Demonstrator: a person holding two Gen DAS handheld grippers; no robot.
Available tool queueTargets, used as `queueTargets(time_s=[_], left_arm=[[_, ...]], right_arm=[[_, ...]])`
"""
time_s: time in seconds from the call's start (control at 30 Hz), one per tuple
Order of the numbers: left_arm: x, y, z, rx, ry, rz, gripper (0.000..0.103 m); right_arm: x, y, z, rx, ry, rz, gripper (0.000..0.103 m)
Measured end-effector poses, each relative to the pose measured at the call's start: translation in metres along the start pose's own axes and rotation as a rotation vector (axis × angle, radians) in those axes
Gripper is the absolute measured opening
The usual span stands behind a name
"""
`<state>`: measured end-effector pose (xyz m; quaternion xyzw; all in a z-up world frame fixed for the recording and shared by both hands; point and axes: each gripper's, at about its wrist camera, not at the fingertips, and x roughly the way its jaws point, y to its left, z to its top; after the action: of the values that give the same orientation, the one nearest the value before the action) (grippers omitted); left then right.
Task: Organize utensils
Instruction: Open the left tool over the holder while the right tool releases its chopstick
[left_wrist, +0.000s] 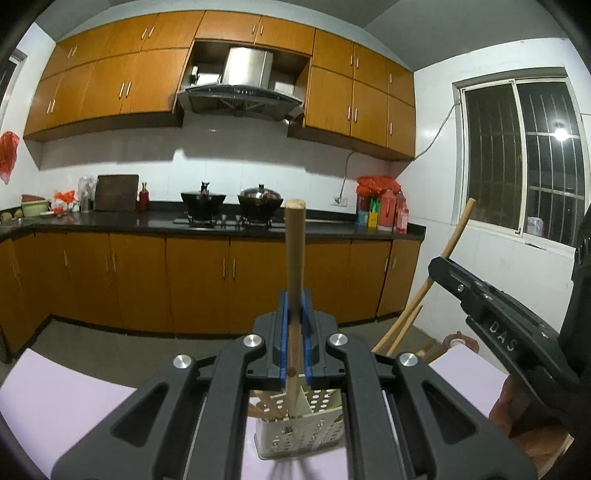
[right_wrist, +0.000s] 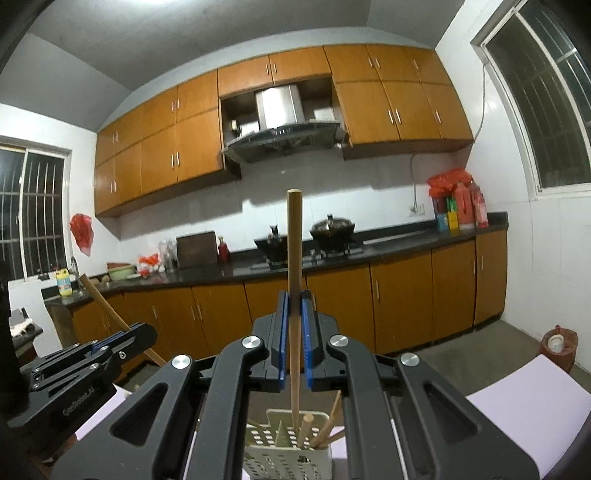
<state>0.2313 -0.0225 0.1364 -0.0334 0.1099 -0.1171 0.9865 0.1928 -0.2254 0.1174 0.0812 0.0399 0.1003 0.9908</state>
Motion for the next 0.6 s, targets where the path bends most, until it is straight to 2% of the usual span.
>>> queueTargets(time_s=[0.13,0.17,0.2,0.23,0.27,0.33,0.37,0.4,0.43,0.5,0.6], left_arm=[[0.006,0.004,-0.005,-0.014,0.02,0.002,0.009],[0.005,0.005,-0.005,-0.016,0.018,0.001,0.014],[0.003,0.005,-0.004,-0.019,0.015,0.001,0.023],[0.001,0.007,-0.004,-0.024,0.011,0.003,0.028],[-0.001,0.01,-0.002,-0.03,0.006,0.004,0.035],[-0.011,0.014,0.002,-0.042,-0.005,0.003,0.04],[-0.015,0.016,0.003,-0.047,-0.009,0.003,0.047],[-0.024,0.018,0.004,-0.052,-0.018,0.004,0.055],[-0.032,0.02,0.004,-0.052,-0.027,0.007,0.059],[-0.052,0.022,0.001,-0.042,-0.04,0.026,0.076],[-0.083,0.023,-0.013,-0.016,-0.056,0.075,0.099]], right_arm=[[0.003,0.001,-0.006,-0.011,0.049,0.014,0.009],[0.002,0.001,-0.006,-0.013,0.052,0.012,0.018],[-0.002,0.001,-0.005,-0.013,0.049,0.01,0.04],[-0.006,0.001,-0.004,-0.008,0.038,0.007,0.049],[-0.011,0.0,-0.002,-0.005,0.027,0.004,0.054],[-0.02,-0.002,0.003,-0.006,0.019,0.005,0.054],[-0.025,-0.004,0.006,-0.004,0.016,0.005,0.055],[-0.032,-0.005,0.008,-0.001,0.013,0.005,0.059],[-0.039,-0.006,0.01,0.001,0.01,0.002,0.063],[-0.054,-0.006,0.01,-0.008,0.004,-0.014,0.083],[-0.08,0.001,0.001,-0.056,-0.004,-0.04,0.101]])
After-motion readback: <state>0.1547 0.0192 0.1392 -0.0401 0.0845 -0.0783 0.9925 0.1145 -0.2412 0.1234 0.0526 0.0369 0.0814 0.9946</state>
